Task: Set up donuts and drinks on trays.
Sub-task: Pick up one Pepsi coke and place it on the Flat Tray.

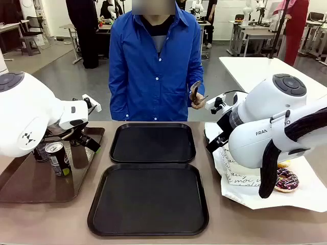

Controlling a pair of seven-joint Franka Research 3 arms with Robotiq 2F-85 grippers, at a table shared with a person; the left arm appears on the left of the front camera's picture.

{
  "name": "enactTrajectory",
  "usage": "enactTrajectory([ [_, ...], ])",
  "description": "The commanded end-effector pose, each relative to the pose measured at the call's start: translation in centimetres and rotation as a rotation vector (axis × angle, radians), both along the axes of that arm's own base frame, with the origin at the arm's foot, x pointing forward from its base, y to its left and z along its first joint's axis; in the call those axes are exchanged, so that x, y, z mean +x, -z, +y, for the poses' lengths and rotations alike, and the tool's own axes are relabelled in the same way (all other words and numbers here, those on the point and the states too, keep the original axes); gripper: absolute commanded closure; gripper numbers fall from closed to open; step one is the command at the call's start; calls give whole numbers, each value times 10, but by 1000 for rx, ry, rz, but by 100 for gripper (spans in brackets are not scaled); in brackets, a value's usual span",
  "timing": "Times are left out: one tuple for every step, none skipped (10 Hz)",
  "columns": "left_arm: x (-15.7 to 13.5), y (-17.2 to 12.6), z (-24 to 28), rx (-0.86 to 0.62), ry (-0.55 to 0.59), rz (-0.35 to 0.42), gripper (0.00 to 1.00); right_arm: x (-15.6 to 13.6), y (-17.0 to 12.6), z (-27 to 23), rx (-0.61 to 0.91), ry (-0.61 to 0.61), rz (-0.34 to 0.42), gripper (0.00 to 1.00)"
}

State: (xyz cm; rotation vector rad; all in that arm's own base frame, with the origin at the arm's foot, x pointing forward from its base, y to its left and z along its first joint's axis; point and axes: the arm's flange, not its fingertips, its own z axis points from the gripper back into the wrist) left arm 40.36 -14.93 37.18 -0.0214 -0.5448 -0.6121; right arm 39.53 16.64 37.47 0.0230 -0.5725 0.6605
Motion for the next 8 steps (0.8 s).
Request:
enactTrajectory([
  [0,0,0,0,0,0,0,0,0,0,0,0,0,0],
  [0,0,0,0,0,0,0,0,0,0,0,0,0,0],
  [0,0,0,0,0,0,0,0,0,0,0,0,0,0],
  [0,0,0,0,0,0,0,0,0,0,0,0,0,0],
  [0,0,0,0,0,0,0,0,0,0,0,0,0,0],
  [0,0,0,0,0,0,0,0,0,0,0,0,0,0],
  [0,0,0,0,0,0,0,0,0,0,0,0,0,0],
  [0,0,0,0,0,0,0,0,0,0,0,0,0,0],
])
